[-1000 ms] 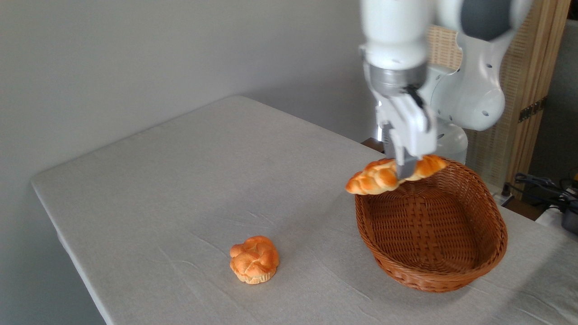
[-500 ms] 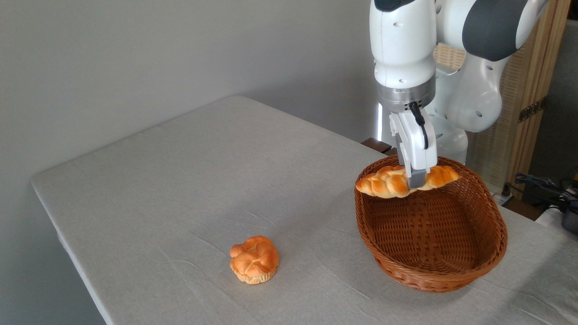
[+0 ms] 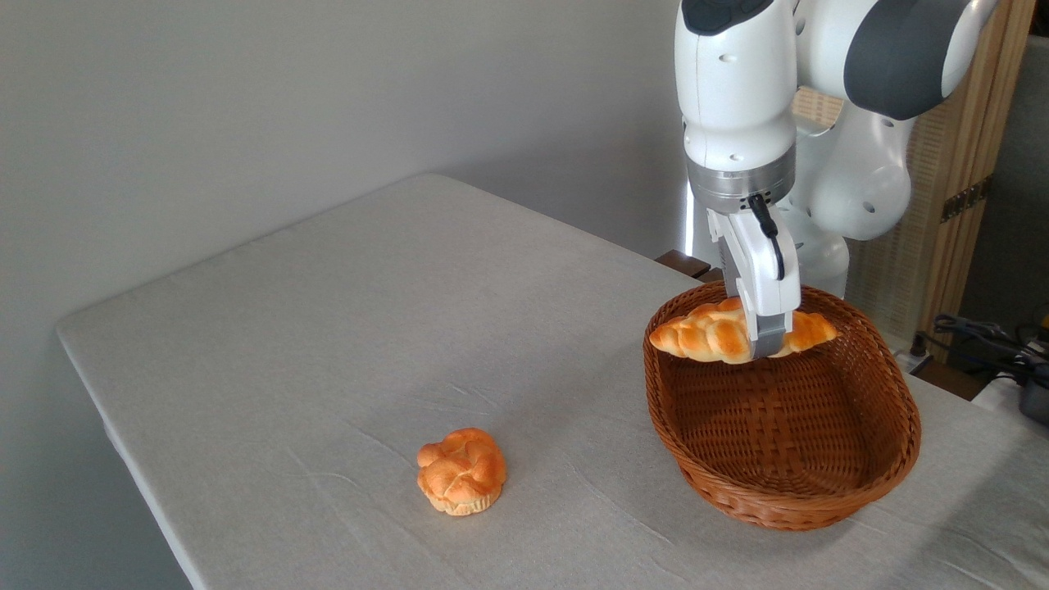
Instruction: Put bread into the basket
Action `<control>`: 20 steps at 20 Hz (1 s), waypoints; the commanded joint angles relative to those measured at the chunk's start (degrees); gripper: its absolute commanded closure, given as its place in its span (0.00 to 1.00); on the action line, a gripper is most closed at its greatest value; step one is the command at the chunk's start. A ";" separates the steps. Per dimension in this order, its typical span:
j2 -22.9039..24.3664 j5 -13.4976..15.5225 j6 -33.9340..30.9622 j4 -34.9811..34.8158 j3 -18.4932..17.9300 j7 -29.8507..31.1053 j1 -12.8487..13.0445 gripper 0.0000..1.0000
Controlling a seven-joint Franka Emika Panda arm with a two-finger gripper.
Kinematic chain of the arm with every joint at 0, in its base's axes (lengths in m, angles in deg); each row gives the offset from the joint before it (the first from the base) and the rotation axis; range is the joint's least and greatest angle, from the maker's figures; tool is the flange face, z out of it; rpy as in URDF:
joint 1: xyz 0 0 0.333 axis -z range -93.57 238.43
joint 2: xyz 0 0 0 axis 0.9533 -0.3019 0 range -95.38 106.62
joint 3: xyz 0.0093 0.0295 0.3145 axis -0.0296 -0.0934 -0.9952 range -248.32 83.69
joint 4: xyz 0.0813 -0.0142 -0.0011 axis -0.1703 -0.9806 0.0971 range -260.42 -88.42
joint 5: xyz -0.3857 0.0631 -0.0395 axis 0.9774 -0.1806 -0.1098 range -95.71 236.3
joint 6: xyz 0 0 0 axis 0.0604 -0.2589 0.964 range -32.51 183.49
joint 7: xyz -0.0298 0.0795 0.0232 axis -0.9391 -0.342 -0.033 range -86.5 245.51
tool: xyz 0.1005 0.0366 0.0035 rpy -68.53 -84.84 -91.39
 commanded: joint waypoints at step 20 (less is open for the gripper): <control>-31.53 23.73 -4.79 42.88 23.18 13.08 -13.81 0.00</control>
